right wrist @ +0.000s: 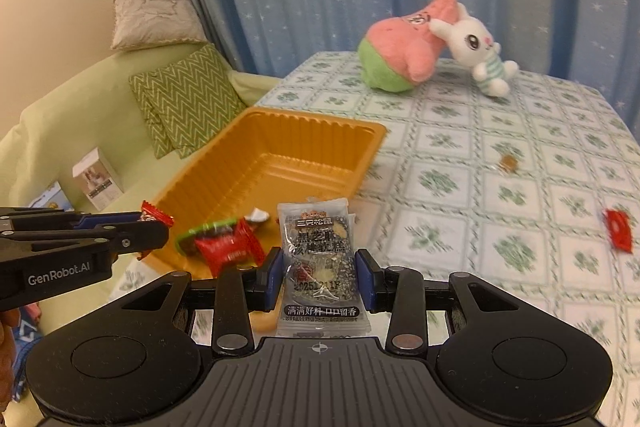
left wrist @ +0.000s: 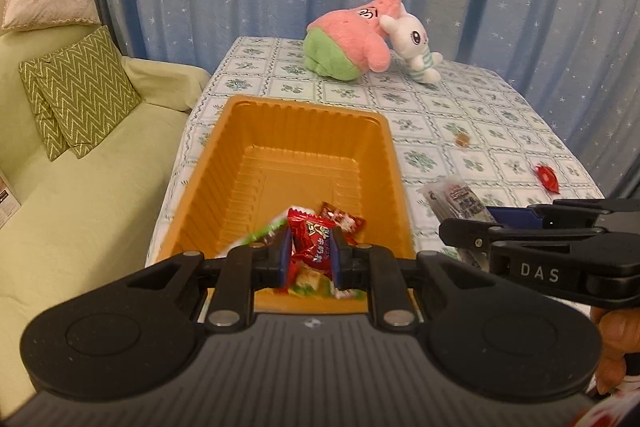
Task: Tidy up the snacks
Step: 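Open both tools to drop the small red candy and clear packet into the tray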
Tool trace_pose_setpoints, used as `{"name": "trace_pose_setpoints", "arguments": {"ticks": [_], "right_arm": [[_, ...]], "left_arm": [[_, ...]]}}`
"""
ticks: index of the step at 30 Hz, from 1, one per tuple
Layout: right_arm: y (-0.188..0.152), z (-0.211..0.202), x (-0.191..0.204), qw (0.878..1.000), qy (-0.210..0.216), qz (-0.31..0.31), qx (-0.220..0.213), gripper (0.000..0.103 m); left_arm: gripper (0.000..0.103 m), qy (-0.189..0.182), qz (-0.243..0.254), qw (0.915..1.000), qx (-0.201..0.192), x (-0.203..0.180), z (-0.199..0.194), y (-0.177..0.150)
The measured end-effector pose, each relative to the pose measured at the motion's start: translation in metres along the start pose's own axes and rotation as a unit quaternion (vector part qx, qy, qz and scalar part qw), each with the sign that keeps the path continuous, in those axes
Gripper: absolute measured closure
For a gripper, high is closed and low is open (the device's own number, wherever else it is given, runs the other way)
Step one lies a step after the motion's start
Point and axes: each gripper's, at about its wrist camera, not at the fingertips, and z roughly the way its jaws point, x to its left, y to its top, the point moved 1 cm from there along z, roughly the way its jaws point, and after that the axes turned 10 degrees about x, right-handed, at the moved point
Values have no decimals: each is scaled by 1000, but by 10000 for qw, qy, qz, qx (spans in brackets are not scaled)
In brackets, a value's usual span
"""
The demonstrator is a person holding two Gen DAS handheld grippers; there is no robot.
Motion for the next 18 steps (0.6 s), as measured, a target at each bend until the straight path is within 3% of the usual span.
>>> {"name": "trace_pose_setpoints", "arguments": {"ticks": [18], "right_arm": [[49, 61, -1, 9998, 124, -95, 95, 64]], "left_arm": [[85, 67, 126, 9996, 234, 35, 77, 52]]}}
